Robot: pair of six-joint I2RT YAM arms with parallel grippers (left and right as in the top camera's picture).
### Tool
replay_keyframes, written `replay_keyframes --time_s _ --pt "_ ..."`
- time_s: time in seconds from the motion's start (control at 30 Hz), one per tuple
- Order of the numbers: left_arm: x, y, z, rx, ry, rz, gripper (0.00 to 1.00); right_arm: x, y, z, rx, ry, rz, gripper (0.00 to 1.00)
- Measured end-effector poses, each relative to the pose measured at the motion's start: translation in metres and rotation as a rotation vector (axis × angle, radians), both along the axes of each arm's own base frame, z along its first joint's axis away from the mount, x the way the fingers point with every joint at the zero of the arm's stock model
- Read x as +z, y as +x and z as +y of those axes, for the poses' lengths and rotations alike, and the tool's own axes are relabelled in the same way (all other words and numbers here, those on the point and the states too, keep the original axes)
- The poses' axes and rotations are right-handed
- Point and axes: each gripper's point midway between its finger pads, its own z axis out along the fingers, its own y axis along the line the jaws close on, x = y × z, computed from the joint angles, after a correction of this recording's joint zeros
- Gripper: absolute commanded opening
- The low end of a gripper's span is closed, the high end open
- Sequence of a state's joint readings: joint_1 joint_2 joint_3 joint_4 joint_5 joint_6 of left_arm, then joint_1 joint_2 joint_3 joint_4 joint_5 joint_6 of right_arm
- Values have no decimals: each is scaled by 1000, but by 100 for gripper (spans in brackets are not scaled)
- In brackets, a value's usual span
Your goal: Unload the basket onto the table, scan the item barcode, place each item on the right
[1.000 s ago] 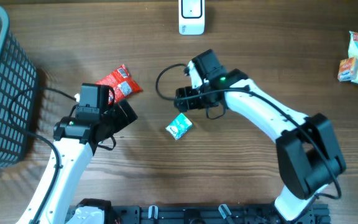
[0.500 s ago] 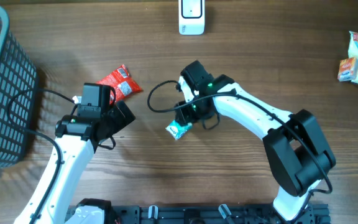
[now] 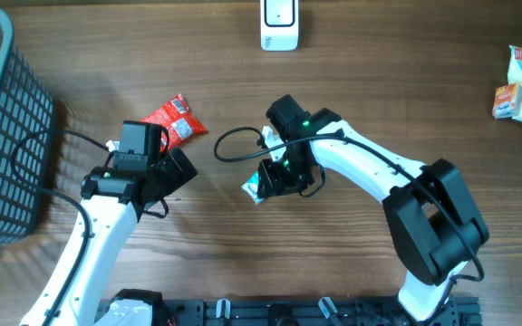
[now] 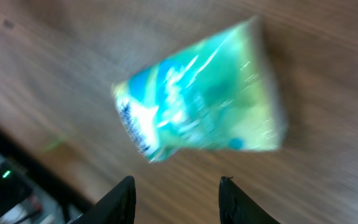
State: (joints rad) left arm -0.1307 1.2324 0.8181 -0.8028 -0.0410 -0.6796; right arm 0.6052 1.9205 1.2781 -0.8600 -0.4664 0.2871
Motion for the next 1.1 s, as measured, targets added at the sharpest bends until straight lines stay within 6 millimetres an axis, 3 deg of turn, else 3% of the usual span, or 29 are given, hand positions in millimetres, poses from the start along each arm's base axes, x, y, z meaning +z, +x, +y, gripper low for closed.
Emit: replay_keyframes --time_s 0.13,0.23,0.33,0.47,0.5,0.63,0.73,0.83,1.1 --pt "0 0 0 0 0 1 100 0 27 -7 -18 -59 -116 44" --pt "0 0 0 0 0 1 100 1 46 -10 -35 -86 -198 53" --pt "0 1 0 0 0 -3 100 3 66 -5 -46 -70 -284 54" --pt "1 3 0 0 -1 -14 100 7 81 2 -61 -45 -347 34" --pt "1 3 0 0 -1 -13 100 6 80 1 -66 -47 -342 26" --pt "1 3 0 1 1 -14 100 -15 70 -5 -83 -94 -263 13" --pt "1 3 0 1 2 -14 100 -26 59 -7 -93 -108 -192 10" --pt "1 3 0 1 2 -14 100 -24 49 -3 -93 -79 -140 4" --pt "1 3 1 2 5 -15 100 -20 7 -4 -152 -92 83 4"
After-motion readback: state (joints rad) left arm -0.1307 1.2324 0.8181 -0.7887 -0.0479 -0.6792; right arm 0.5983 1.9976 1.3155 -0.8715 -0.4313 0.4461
